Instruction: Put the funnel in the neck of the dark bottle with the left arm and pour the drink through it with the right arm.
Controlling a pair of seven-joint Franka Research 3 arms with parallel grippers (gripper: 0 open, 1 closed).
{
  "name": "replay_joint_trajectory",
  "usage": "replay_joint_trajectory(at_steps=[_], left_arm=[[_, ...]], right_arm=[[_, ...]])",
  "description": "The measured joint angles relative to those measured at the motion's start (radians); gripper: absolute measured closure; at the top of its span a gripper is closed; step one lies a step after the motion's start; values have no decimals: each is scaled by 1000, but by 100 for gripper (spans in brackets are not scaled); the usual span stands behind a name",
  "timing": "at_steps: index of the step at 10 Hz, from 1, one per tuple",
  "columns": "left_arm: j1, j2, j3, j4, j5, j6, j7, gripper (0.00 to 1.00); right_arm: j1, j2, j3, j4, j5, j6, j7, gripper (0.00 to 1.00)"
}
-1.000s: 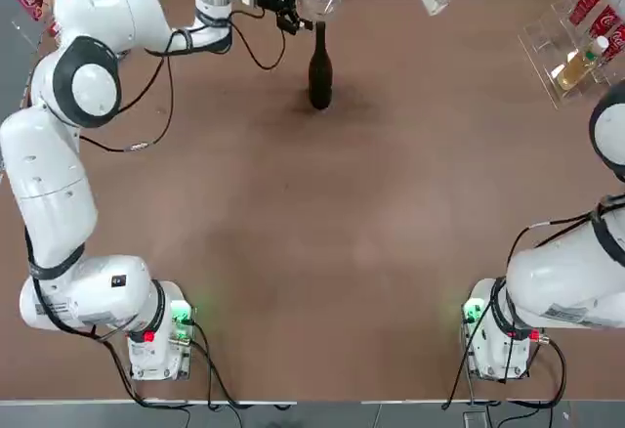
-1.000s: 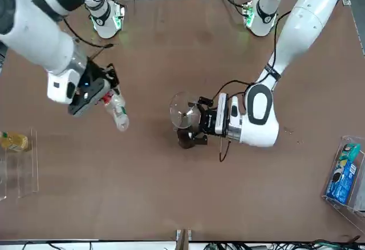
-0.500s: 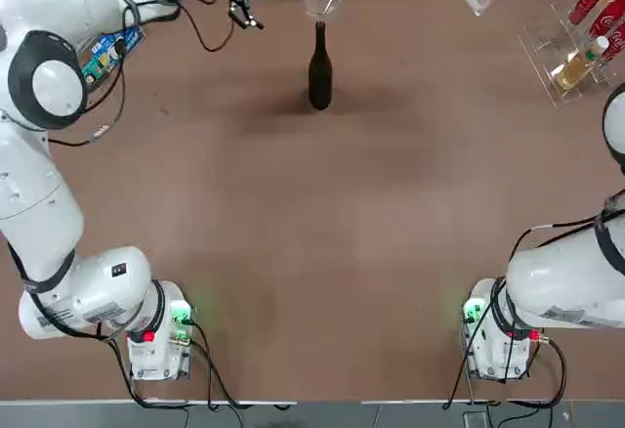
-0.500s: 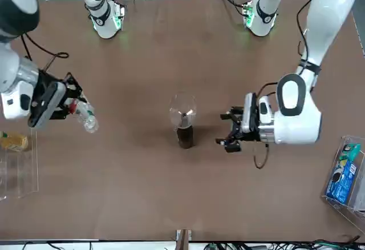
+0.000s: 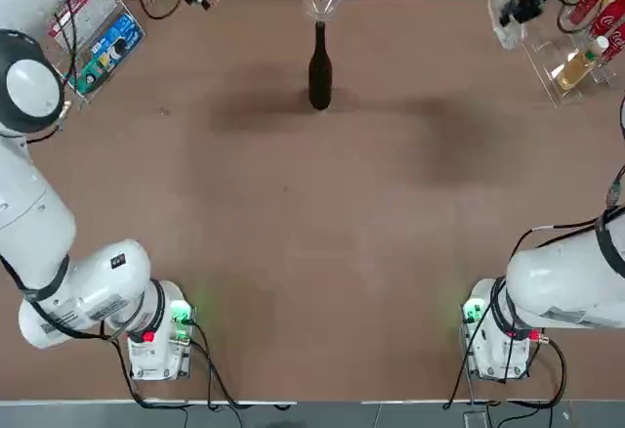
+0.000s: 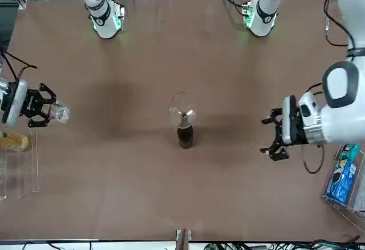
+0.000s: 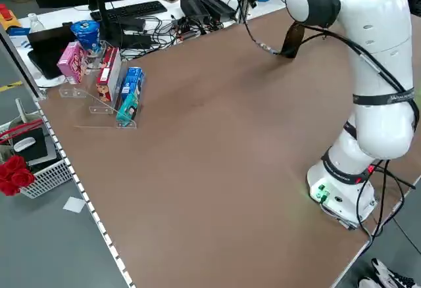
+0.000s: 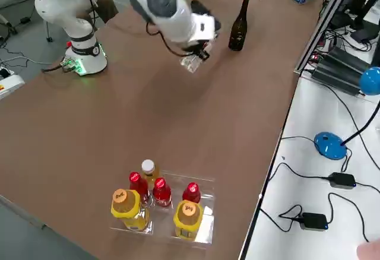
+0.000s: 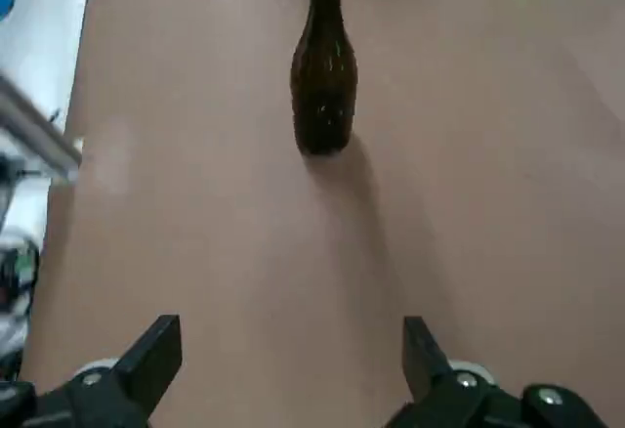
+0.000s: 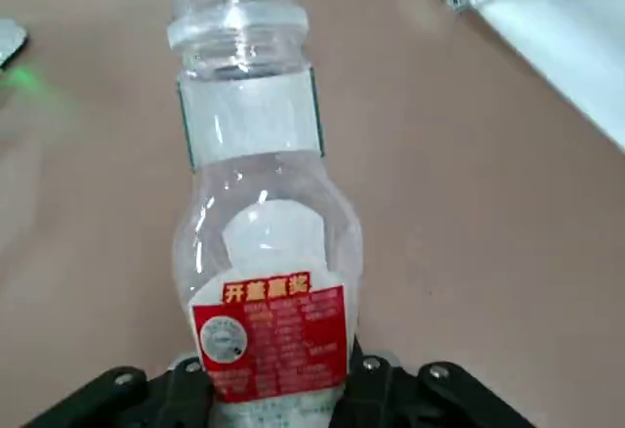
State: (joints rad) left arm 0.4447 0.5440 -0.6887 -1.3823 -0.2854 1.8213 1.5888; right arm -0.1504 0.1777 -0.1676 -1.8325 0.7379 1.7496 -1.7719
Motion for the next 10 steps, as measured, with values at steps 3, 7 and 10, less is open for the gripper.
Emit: replay_joint_trajectory(at_steps=[3, 7, 10], left_arm=[[77, -129, 1, 18, 23, -86, -310, 0], [109, -286, 4, 18, 99, -229, -1064, 0], [112, -317, 3, 17, 266, -311, -1238, 0]], right_arm=[[0, 86, -82, -71, 213, -21, -461, 60], [2, 302, -105, -120, 419, -153, -851, 60], [0, 368, -160, -197, 433, -266, -915, 60]])
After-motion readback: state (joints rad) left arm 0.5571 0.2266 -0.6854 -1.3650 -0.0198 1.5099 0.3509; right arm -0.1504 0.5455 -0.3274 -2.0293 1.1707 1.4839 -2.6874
